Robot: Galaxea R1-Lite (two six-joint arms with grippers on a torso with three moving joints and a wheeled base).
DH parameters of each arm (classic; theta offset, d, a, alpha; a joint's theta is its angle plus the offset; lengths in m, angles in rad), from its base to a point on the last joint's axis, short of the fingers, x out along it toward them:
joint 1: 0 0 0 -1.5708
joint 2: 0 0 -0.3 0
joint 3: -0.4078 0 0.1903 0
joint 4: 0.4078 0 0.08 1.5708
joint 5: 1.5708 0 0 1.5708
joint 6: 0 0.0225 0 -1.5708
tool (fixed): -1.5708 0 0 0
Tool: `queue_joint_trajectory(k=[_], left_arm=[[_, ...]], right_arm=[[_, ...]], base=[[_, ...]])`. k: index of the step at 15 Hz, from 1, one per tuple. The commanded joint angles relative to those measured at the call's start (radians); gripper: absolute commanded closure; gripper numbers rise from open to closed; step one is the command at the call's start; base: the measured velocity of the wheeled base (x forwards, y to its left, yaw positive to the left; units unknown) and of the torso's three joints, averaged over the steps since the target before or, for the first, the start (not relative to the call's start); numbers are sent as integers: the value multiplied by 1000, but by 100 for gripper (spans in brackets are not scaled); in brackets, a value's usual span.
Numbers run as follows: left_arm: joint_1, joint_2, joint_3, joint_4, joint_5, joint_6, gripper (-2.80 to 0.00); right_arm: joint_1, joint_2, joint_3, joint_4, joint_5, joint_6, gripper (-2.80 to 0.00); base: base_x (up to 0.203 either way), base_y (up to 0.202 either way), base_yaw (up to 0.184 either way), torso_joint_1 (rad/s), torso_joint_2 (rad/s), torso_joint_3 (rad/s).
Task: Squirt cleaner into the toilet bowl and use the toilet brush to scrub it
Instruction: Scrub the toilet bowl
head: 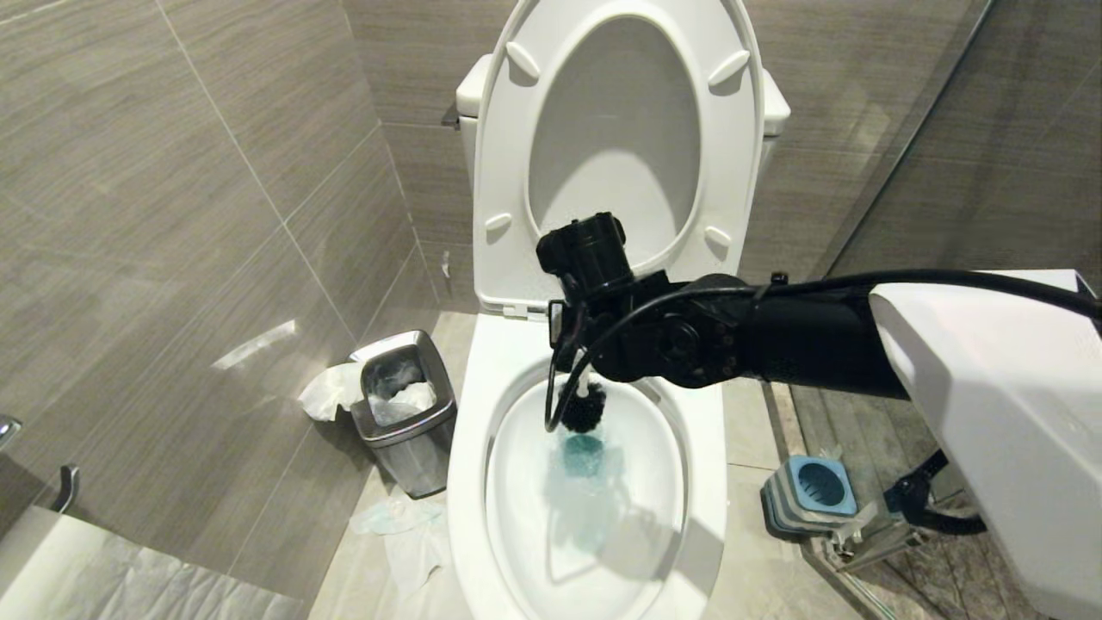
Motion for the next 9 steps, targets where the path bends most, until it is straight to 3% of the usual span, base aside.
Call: queue_joint_trajectory(k=[1,6,9], left_arm=[[0,1,0,0,0,0,0],[0,1,0,0,0,0,0],[0,1,0,0,0,0,0]], right_arm=[[27,12,0,-1,-4,2,0],[141,-13,21,22,-7,5,0],[225,-97,141,74,-18,26,0]], base=[[0,0,0,0,0,0],[0,0,0,0,0,0],[0,0,0,0,0,0]])
